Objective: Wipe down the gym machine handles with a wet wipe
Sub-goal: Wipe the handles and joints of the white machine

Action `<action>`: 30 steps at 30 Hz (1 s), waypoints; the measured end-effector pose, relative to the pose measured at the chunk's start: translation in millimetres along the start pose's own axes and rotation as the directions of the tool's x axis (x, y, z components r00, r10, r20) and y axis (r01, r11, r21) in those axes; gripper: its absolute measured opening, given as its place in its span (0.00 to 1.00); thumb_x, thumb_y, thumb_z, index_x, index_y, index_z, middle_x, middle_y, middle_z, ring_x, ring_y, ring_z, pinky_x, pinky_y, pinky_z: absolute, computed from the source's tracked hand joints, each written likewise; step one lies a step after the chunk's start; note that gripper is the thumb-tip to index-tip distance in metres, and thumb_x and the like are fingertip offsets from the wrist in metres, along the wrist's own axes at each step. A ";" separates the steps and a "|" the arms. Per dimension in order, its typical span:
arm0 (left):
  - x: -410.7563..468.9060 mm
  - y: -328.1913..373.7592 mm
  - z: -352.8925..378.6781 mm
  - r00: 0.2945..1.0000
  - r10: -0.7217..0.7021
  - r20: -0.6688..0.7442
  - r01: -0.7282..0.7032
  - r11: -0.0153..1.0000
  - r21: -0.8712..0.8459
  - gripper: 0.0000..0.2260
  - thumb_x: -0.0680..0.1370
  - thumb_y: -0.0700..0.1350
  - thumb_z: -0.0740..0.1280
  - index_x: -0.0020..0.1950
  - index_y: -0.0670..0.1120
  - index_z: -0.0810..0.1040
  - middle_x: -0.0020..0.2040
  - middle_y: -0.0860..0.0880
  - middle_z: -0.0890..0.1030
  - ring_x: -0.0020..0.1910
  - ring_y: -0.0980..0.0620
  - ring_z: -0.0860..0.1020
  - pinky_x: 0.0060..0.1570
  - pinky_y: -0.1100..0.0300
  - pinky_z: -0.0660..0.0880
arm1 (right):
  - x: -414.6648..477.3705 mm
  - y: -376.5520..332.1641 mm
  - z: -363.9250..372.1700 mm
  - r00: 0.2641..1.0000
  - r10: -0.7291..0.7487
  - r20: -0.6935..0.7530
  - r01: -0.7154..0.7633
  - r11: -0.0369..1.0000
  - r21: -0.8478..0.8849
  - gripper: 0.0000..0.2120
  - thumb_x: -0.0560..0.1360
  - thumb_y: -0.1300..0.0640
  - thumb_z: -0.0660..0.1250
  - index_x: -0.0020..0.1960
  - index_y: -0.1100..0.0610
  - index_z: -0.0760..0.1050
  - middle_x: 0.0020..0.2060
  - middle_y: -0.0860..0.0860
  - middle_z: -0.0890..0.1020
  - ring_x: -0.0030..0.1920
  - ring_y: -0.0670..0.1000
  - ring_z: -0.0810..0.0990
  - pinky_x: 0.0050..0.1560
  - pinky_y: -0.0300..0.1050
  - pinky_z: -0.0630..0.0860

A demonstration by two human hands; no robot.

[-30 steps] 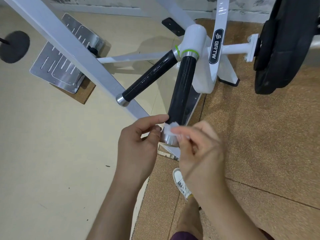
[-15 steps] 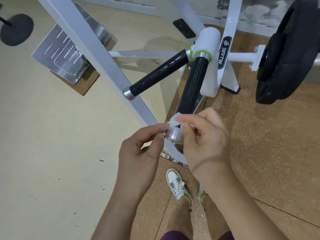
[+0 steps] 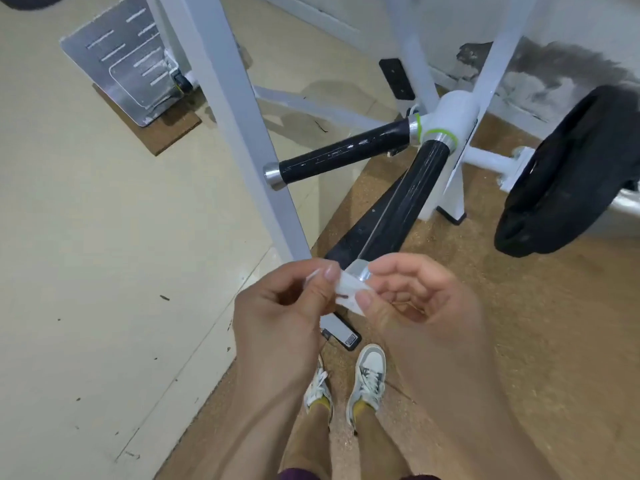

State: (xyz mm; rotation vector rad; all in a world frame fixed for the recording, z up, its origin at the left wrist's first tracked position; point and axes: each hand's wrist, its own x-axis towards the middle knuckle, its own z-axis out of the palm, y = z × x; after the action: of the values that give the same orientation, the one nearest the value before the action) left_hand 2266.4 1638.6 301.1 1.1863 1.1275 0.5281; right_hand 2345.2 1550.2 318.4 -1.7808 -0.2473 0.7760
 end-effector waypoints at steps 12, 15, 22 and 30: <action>21.8 -13.9 2.5 0.988 -0.029 0.153 0.010 0.993 0.122 0.13 0.78 0.54 0.64 0.37 0.53 0.84 0.34 0.50 0.84 0.36 0.54 0.80 0.42 0.57 0.78 | 20.7 8.6 4.2 0.932 -0.351 0.094 0.339 0.748 -0.571 0.07 0.75 0.58 0.68 0.50 0.50 0.82 0.42 0.43 0.76 0.41 0.45 0.77 0.40 0.32 0.74; 15.0 -17.8 -0.5 0.933 -0.003 0.359 -0.143 0.913 0.381 0.22 0.78 0.65 0.54 0.38 0.53 0.79 0.29 0.50 0.77 0.31 0.54 0.75 0.37 0.59 0.73 | 23.0 10.4 -4.4 0.967 -0.250 0.047 0.246 0.872 -0.423 0.12 0.72 0.57 0.73 0.55 0.51 0.81 0.46 0.45 0.75 0.43 0.47 0.77 0.41 0.29 0.75; 41.6 -10.2 10.4 0.918 -0.206 0.340 0.135 0.966 0.219 0.10 0.78 0.52 0.65 0.46 0.51 0.85 0.38 0.49 0.83 0.36 0.53 0.79 0.47 0.57 0.75 | 36.1 7.0 -16.7 0.980 -0.179 0.084 0.195 0.938 -0.285 0.14 0.74 0.66 0.69 0.51 0.48 0.82 0.46 0.50 0.80 0.45 0.45 0.79 0.43 0.29 0.75; 29.1 -2.7 4.2 0.933 -0.246 0.263 0.233 0.969 0.082 0.09 0.70 0.54 0.71 0.45 0.53 0.86 0.42 0.55 0.86 0.43 0.57 0.82 0.50 0.64 0.77 | 40.7 6.8 -19.7 0.981 -0.194 -0.001 0.182 0.919 -0.349 0.14 0.73 0.62 0.71 0.52 0.45 0.78 0.47 0.47 0.78 0.47 0.42 0.78 0.42 0.27 0.74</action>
State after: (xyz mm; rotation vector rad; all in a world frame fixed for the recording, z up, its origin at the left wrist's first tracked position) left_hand 2281.1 1659.7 286.7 1.1055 1.0331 0.1443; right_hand 2386.8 1554.0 300.0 -2.0640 -0.5527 0.5864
